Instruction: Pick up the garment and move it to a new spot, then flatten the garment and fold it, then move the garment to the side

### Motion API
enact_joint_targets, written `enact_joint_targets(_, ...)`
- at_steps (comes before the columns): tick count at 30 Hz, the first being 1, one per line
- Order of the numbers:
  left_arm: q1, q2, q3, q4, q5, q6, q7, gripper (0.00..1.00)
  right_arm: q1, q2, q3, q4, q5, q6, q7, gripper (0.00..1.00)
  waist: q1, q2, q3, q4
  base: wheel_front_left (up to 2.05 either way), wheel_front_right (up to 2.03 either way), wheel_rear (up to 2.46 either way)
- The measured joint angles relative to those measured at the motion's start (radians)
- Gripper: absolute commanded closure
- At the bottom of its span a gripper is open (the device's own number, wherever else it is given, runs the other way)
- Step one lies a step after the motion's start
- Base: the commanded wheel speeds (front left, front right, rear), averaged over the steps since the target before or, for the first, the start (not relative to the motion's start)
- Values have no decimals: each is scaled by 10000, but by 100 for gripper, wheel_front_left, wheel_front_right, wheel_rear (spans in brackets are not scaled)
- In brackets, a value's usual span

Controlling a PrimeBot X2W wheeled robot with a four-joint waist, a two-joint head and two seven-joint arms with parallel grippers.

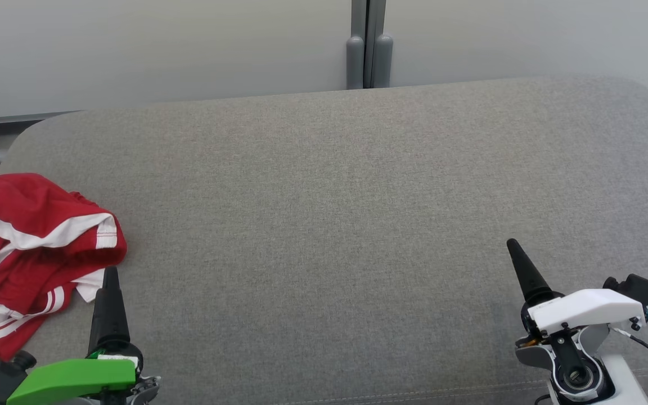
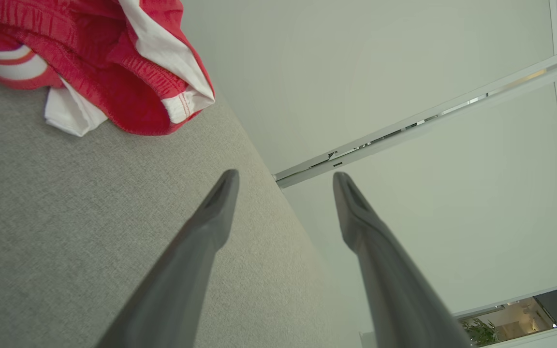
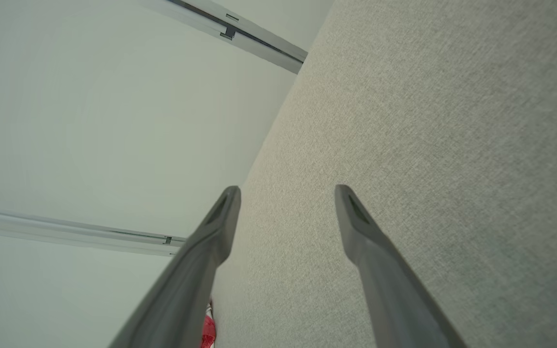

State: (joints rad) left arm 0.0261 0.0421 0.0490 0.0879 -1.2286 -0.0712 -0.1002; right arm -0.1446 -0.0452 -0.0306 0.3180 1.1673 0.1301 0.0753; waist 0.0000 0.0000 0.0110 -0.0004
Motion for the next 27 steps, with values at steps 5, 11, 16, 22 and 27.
enact_joint_targets(5,-12,2,-148,-65,1315,96,-117,0,-54,-2,138,-12,-999,2,-263,0,0,0,11,4,0,0,0)
enact_joint_targets(11,-55,13,-249,-92,2625,207,-245,0,-153,-2,290,-10,-2115,2,-550,0,0,0,10,12,0,0,0)
enact_joint_targets(16,-91,119,-410,71,3674,326,-347,0,-244,-2,430,-4,-2922,2,-777,0,0,0,0,13,0,0,0)
enact_joint_targets(22,-161,257,-510,267,4566,401,-479,0,-267,-10,593,67,-3800,2,-1041,0,0,0,-18,16,0,0,0)
enact_joint_targets(27,-183,418,-623,583,5411,510,-550,0,-384,-48,742,196,-4541,2,-1216,0,0,0,-45,17,0,0,0)
